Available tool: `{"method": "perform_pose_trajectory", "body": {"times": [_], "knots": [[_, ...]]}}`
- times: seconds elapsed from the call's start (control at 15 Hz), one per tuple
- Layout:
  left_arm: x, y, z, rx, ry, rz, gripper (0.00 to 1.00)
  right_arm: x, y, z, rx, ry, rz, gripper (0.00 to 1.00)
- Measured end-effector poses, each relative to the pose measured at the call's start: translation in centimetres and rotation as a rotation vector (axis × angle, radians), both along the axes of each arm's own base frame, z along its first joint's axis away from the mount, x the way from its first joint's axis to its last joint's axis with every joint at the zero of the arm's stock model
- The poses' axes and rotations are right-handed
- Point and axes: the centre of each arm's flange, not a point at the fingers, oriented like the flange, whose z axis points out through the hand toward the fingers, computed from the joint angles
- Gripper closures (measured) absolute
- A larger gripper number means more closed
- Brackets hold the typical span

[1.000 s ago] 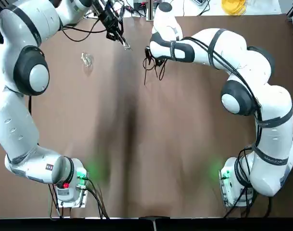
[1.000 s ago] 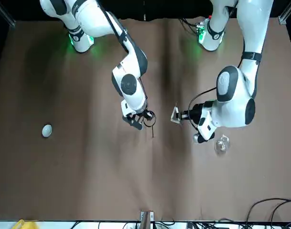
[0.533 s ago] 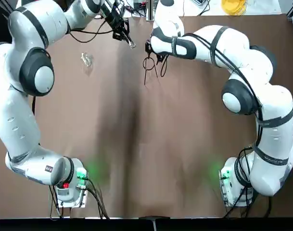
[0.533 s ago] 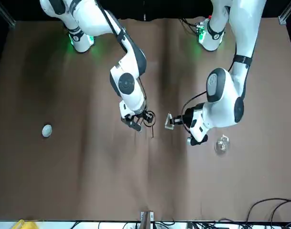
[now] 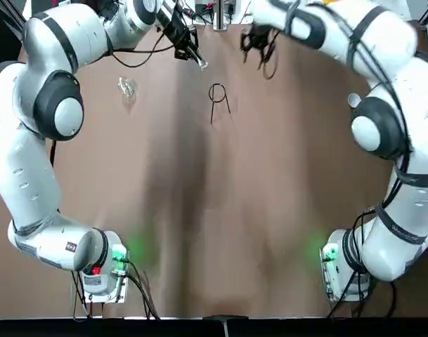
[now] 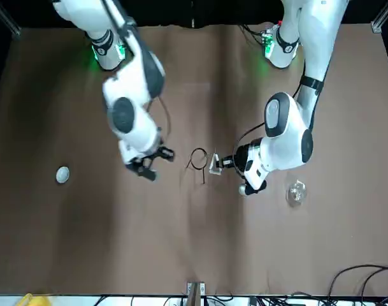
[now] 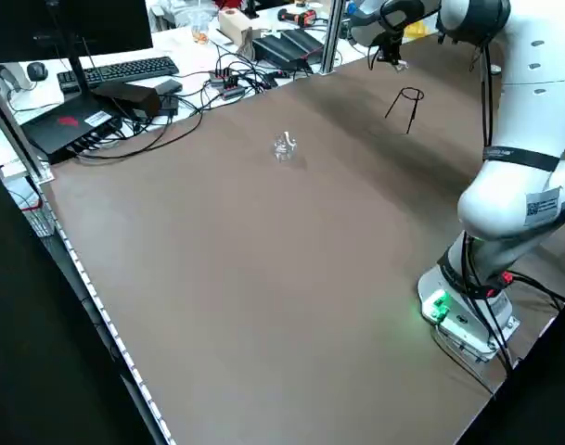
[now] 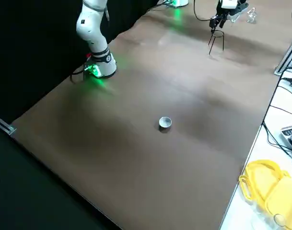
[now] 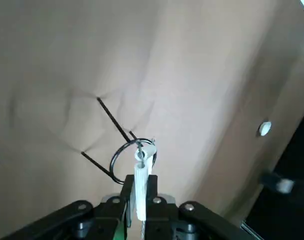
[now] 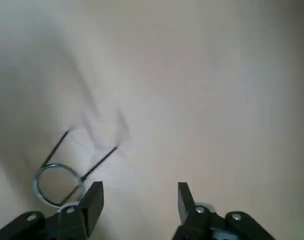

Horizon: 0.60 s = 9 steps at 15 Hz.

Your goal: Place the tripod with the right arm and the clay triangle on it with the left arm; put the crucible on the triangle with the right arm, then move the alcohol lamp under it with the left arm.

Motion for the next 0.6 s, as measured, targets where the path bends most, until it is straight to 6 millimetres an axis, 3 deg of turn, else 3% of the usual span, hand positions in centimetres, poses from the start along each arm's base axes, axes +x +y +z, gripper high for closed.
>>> {"method": "perform_pose_trajectory", "body": {"times": [0.13,0.27,0.6], "knots": [[-0.3,-1.0,-0.2,-0.003,-0.005,-0.002,0.87,1.7,-5.1,1.3,0.000,0.008,0.041,0.32],[-0.7,-2.3,-0.3,-0.005,-0.028,0.004,0.87,3.4,-10.1,1.1,-0.024,0.002,0.100,0.32],[-2.5,-6.6,-2.0,-0.034,-0.018,0.016,0.87,5.9,-24.4,-2.4,-0.025,0.033,0.287,0.32]]}}
